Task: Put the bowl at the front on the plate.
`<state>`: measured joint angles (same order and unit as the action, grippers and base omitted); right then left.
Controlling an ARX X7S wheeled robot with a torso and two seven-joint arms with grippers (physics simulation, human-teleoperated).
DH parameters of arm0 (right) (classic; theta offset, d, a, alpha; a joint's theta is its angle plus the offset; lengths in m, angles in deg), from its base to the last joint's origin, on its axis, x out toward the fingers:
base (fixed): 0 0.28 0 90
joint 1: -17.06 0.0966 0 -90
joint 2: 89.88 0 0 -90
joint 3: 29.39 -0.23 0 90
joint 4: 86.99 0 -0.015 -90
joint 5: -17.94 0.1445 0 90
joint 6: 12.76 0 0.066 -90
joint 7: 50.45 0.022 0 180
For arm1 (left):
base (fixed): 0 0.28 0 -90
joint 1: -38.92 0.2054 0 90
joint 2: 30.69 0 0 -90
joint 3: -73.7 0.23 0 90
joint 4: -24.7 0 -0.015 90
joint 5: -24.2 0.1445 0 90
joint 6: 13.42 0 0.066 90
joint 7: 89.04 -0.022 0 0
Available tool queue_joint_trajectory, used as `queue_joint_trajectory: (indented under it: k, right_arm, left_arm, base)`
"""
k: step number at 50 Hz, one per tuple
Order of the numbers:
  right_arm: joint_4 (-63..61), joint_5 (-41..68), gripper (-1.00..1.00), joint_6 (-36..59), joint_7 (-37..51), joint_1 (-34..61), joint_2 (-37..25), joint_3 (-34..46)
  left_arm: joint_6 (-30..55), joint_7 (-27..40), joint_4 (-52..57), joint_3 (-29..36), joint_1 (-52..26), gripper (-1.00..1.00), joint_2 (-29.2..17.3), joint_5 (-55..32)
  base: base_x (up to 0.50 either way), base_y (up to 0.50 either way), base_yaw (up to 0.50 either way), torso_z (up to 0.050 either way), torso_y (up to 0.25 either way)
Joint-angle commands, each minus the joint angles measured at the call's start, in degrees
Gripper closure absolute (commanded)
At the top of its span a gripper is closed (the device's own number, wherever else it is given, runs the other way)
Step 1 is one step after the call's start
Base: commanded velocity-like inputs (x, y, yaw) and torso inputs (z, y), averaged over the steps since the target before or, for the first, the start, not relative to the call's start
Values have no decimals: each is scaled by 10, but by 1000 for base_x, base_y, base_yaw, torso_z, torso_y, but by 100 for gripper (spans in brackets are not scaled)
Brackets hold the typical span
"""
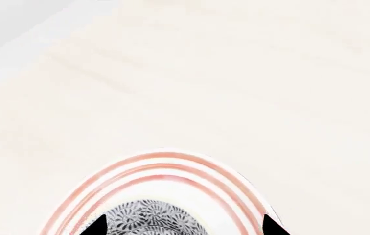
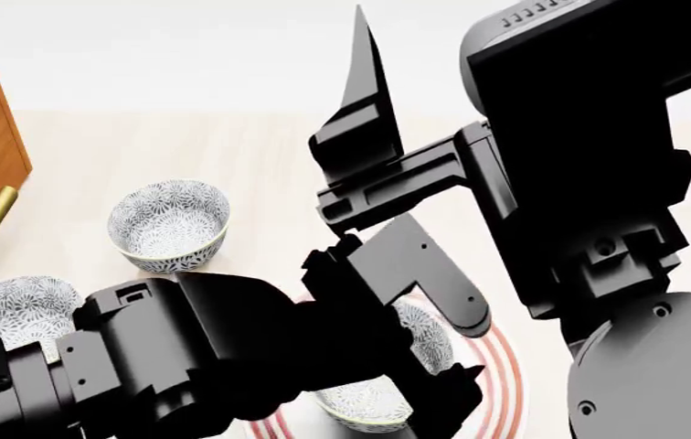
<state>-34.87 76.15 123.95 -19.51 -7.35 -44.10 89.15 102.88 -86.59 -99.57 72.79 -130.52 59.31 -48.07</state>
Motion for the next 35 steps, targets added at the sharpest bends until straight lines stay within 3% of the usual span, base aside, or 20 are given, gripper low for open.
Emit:
queue_joint_trajectory:
  k: [1, 35]
  right_arm:
    - [-12, -4, -100, -12, 1, -12, -4, -2]
    - [-48, -17, -100, -54, 8, -62, -30, -17]
  left_arm:
    - [-20, -14, -43, 0, -18, -100, 0, -24]
    - [-105, 4, -221, -2, -10, -100, 0, -58]
  base:
    - [0, 0, 0, 0, 0]
    - [0, 0, 0, 0, 0]
